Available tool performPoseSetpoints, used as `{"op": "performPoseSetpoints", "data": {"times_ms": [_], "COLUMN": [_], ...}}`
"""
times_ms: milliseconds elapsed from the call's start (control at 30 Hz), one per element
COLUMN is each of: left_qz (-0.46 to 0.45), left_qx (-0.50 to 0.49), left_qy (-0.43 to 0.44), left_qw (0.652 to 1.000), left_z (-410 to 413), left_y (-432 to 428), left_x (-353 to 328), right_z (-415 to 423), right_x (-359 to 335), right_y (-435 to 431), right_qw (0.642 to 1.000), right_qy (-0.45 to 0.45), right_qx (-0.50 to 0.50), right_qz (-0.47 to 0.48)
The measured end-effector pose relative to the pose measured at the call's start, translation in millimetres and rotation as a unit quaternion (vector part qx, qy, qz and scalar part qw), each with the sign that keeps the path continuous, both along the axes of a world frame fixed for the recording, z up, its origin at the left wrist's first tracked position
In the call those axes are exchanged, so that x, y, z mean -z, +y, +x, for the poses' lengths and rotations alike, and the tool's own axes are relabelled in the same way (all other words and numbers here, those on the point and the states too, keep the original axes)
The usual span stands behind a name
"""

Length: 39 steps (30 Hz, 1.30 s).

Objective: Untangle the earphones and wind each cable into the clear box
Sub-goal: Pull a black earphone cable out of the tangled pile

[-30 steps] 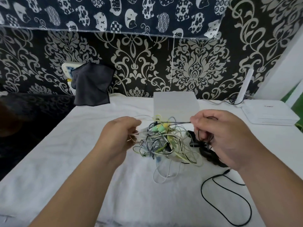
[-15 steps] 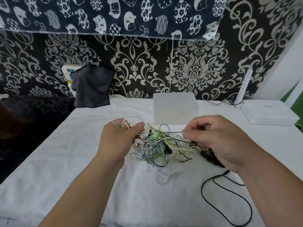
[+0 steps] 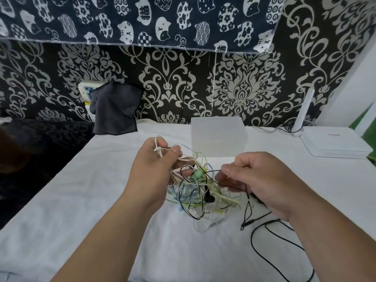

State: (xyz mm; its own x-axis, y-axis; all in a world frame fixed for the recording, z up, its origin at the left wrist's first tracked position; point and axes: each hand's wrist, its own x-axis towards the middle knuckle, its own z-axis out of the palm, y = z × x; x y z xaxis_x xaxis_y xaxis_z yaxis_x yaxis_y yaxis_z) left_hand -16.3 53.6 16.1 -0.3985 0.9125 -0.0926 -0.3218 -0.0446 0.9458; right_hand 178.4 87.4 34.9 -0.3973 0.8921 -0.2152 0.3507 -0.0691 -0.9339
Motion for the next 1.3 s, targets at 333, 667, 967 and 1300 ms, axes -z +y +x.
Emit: {"op": "performPoseSetpoints", "data": {"times_ms": [333,667,967,1300], "left_qz": [0.010,-0.045,-0.059,-0.167], "left_qx": [-0.047,0.103,0.173,-0.012], "left_qy": [0.008,0.312,0.199,0.198], "left_qw": [0.999,0.944,0.963,0.966], "left_z": [6,-8,-7,-4], "left_y": [2,-4,-8,1], "left_x": [2,3,0,5], "right_z": [-6,-8,-4,-4], "right_x": [11,-3,-5,-8], "right_y": [-2,3,6,7], "right_qw": [0.998,0.963,0.953,0.912], "right_qy": [-0.039,0.250,0.284,0.385], "right_qx": [-0.049,0.059,0.059,0.099], "right_qz": [0.004,-0.075,-0.088,-0.106]}}
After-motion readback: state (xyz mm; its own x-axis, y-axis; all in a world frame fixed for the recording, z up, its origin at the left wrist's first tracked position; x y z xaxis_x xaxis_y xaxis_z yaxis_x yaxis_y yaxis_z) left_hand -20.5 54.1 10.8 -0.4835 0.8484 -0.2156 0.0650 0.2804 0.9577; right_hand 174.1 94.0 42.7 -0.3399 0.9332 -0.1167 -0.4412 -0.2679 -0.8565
